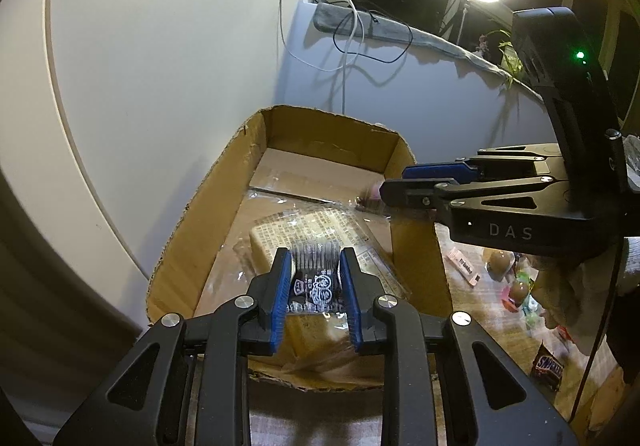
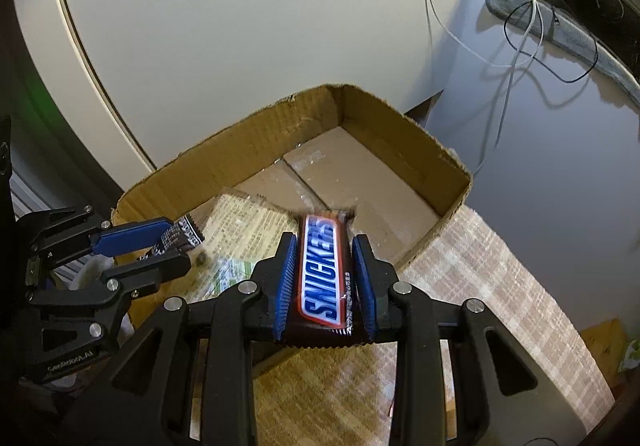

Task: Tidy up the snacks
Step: 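Carry the black packet and Snickers bar into the box and release both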

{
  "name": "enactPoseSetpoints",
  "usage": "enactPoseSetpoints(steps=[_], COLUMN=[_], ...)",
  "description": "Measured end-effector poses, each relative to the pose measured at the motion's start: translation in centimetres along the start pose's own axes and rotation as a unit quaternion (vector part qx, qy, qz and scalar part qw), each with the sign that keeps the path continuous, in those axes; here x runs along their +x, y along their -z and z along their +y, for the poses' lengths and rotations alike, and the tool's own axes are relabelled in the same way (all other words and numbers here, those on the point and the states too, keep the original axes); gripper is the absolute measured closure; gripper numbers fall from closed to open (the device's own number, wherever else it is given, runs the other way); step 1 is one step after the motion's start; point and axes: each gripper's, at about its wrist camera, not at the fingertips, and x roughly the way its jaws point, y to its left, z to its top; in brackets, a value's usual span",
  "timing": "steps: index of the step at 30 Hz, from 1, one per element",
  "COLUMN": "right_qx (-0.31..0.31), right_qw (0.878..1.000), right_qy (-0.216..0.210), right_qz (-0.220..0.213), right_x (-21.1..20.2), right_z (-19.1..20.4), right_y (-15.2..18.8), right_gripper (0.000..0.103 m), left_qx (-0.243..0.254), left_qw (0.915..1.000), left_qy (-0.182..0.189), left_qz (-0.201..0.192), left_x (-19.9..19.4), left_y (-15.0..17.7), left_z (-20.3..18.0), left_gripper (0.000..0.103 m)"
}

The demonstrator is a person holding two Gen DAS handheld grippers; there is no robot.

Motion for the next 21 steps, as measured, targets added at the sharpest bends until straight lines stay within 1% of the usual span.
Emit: enactPoseSetpoints(steps=[1, 2, 3, 4, 11, 13, 15, 21], right_qx=[0.001, 0.003, 0.005, 0.007, 0.017, 0.021, 0.025, 0.034], right_qw=[1.0, 1.0, 1.0, 1.0, 1.0, 0.999, 0.999, 0.998], right_qy=[0.0, 0.001, 0.002, 0.001, 0.005, 0.008, 0.013, 0.029], right_qz=[-0.002, -0.004, -0.009, -0.014, -0.022, -0.024, -0.027, -0.034], right_x=[0.0, -0.1, -0.3, -0.5, -2.2, -2.8, -3.8, -7.4], right_z=[0.0, -0.1, -0.2, -0.3, -1.0, -1.4, -1.9, -3.5], right_y=[-0.1, -0.1, -0.1, -0.2, 0.3, 0.7, 1.3, 4.0], right_gripper=[0.067, 0.059, 0.044, 0.039, 0.038, 0.033, 0.029, 0.028], left_qx=[-0.001, -0.001, -0.001, -0.002, -0.007, -0.005, -0.001, 0.01], left_qw=[1.0, 1.0, 1.0, 1.0, 1.0, 0.9999, 0.9999, 0.9996], left_qy=[0.001, 0.002, 0.001, 0.001, 0.003, 0.004, 0.006, 0.021], left_qz=[0.0, -0.001, -0.002, -0.003, -0.006, -0.008, -0.011, -0.015], left_x=[0.0, -0.1, -0.1, -0.2, -0.8, -1.2, -1.7, -3.0], left_y=[0.0, 0.0, 0.0, 0.0, 0.1, 0.2, 0.3, 0.8], left_z=[0.0, 0.0, -0.1, -0.1, -0.5, -0.8, -1.3, -3.5], left_gripper=[0.075, 0.07, 0.066, 0.065, 0.064, 0.064, 0.064, 0.064])
